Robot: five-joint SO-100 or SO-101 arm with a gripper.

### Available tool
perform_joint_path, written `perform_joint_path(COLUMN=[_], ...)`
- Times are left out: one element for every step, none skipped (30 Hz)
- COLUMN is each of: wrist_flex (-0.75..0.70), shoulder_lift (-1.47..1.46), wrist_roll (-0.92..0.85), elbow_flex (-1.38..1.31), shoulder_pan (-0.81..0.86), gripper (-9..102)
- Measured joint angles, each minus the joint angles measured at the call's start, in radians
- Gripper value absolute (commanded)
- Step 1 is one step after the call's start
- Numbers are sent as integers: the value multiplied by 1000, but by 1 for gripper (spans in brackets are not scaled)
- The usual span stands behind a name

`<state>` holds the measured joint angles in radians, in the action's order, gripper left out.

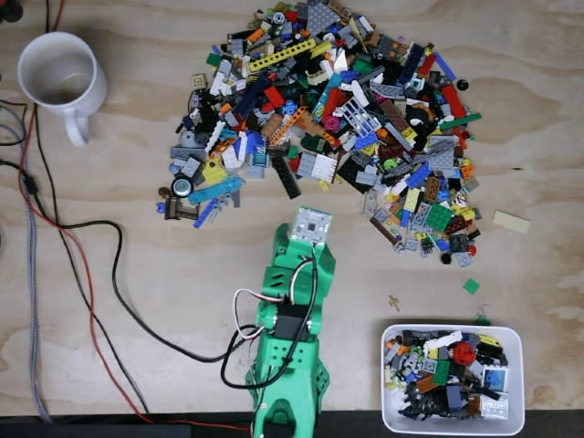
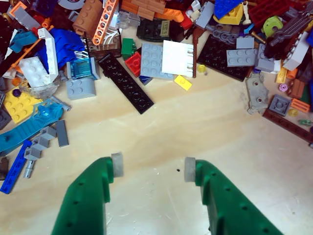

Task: Find the closest Lego and put it in the bin.

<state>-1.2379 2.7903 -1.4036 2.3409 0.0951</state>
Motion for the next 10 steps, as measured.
perform_joint_path(wrist_flex=[-12,-26,-41,-61,-81,-100,-126,-152,-172,-184], shoulder_lift=[26,60,92,124,153,178,201,215,227,236], wrist_roll=[3,5,5,5,5,3,3,-3,-6,-6], elbow_flex=[0,0,0,0,0,0,0,0,0,0], shoulder_pan=[-20,-35,-49,-63,-77,-86,-94,-101,-110,-121], gripper=[18,18,18,18,18,18,18,18,18,18])
